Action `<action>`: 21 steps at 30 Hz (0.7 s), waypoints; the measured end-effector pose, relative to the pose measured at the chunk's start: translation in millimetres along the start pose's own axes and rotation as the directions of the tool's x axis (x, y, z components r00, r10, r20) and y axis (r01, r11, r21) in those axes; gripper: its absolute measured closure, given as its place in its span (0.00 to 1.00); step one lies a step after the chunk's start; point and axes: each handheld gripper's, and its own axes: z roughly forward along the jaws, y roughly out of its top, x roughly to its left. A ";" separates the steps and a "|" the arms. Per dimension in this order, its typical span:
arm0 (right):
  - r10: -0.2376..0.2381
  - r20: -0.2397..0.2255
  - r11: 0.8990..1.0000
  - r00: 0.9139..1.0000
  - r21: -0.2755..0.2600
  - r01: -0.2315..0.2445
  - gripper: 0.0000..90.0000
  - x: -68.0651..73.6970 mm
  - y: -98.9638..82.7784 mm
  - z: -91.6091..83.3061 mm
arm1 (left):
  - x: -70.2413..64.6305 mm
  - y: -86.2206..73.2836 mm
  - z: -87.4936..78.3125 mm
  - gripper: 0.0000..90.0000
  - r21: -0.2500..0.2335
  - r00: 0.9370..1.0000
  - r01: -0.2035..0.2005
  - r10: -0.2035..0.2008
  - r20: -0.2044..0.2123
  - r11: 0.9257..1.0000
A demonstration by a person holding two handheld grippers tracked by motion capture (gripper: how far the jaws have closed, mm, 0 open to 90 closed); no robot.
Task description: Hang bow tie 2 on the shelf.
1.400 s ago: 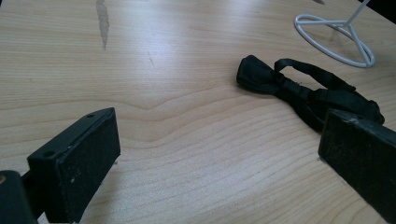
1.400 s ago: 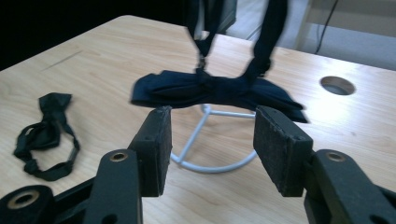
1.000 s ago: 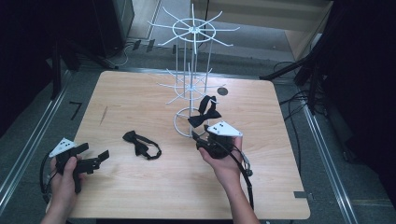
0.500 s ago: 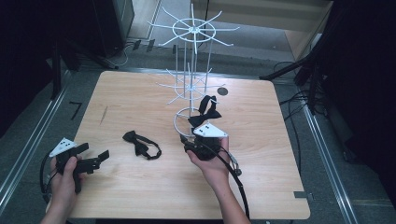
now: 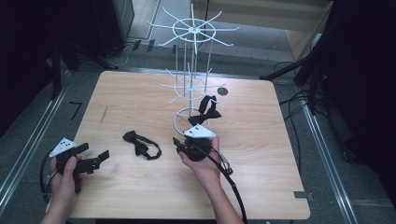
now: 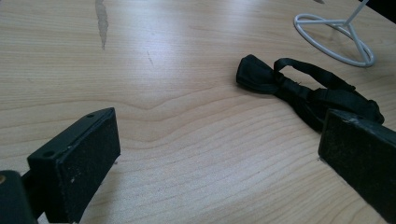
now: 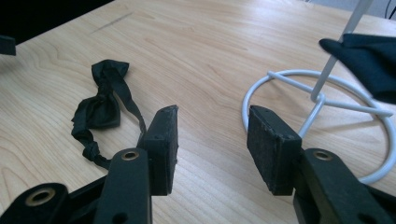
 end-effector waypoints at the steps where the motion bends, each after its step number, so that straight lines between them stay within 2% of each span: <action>1: -0.001 0.000 1.000 1.000 0.004 0.001 0.61 0.2 -0.3 1.5 | 0.0 0.0 0.0 0.00 0.000 1.000 0.000 0.000 0.000 1.000; 7: 0.011 -0.003 0.999 1.000 0.033 -0.011 0.62 4.5 -2.8 11.0 | -0.1 0.0 0.0 0.00 0.000 1.000 0.000 0.000 0.001 1.000; 10: 0.001 0.014 0.998 1.000 0.059 -0.002 0.63 7.9 -3.8 16.8 | 0.0 0.0 0.0 0.00 0.000 1.000 0.000 0.000 0.000 1.000; 16: 0.011 0.018 0.997 1.000 0.082 -0.013 0.64 10.7 -4.6 23.3 | 0.0 0.0 0.0 0.00 0.000 1.000 0.000 0.000 0.000 1.000; 21: 0.008 0.004 0.995 1.000 0.101 -0.009 0.65 16.1 -5.8 29.3 | 0.0 0.0 0.1 0.00 0.000 1.000 0.000 0.000 0.000 1.000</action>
